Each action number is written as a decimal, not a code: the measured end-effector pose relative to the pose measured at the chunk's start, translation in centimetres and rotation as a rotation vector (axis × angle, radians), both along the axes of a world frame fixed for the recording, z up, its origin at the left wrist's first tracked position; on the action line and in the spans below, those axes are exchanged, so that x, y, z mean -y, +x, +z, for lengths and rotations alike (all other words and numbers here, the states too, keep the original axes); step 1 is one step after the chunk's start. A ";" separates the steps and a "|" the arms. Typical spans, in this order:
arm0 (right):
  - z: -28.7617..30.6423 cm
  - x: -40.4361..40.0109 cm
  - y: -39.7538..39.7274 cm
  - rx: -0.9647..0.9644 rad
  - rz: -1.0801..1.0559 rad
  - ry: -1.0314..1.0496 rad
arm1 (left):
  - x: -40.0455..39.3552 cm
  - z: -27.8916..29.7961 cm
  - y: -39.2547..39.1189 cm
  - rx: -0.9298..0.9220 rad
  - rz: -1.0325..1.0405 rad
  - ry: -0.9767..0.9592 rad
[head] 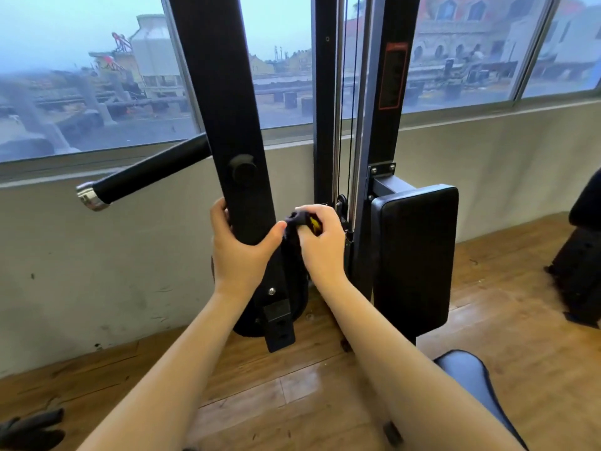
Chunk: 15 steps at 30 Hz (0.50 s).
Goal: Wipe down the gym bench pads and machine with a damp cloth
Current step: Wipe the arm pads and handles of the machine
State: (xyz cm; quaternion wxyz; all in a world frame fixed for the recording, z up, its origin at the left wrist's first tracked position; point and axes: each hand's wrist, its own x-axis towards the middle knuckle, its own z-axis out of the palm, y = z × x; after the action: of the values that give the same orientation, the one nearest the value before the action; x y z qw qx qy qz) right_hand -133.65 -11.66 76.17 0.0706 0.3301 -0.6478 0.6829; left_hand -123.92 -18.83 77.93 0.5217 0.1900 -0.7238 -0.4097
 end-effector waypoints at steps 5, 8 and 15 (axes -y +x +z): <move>0.7 2.1 -1.0 -0.094 0.143 0.234 | 0.2 -0.4 -0.8 -0.038 -0.029 -0.018; -1.2 1.2 -2.1 -0.036 0.069 0.186 | 0.5 -0.7 -0.9 -0.048 -0.026 -0.028; -10.4 -0.8 -2.4 0.449 -0.115 0.276 | 0.2 -0.6 -0.5 -0.092 -0.083 -0.024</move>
State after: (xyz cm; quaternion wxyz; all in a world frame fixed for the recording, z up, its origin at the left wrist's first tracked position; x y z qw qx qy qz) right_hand -136.04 -10.86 65.72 -0.0818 0.1397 -0.7519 0.6391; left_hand -124.46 -18.99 77.29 0.5393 0.1348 -0.7110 -0.4306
